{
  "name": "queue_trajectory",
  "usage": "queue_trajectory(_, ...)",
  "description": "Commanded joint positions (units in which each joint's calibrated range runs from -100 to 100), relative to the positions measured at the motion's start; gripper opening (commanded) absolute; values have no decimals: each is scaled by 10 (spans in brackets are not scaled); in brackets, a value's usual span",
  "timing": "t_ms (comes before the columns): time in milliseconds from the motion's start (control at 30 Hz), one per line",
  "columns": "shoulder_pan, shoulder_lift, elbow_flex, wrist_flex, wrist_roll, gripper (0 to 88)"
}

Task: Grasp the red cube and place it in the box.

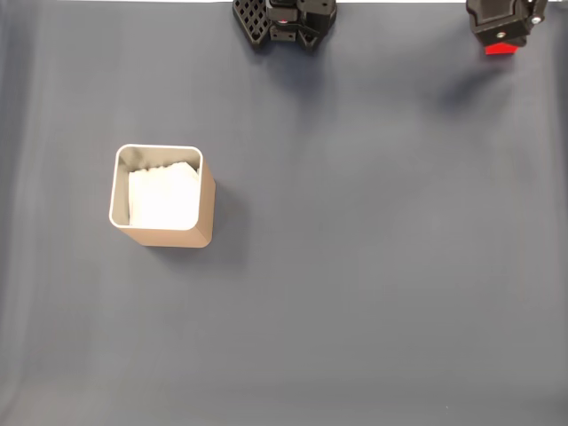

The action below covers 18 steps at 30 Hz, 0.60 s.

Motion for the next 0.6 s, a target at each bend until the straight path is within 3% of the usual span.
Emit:
queue_trajectory(0, -5, -5, -23, 9, -6, 351)
queue_trajectory(567, -2, -1, 0, 12, -11, 299)
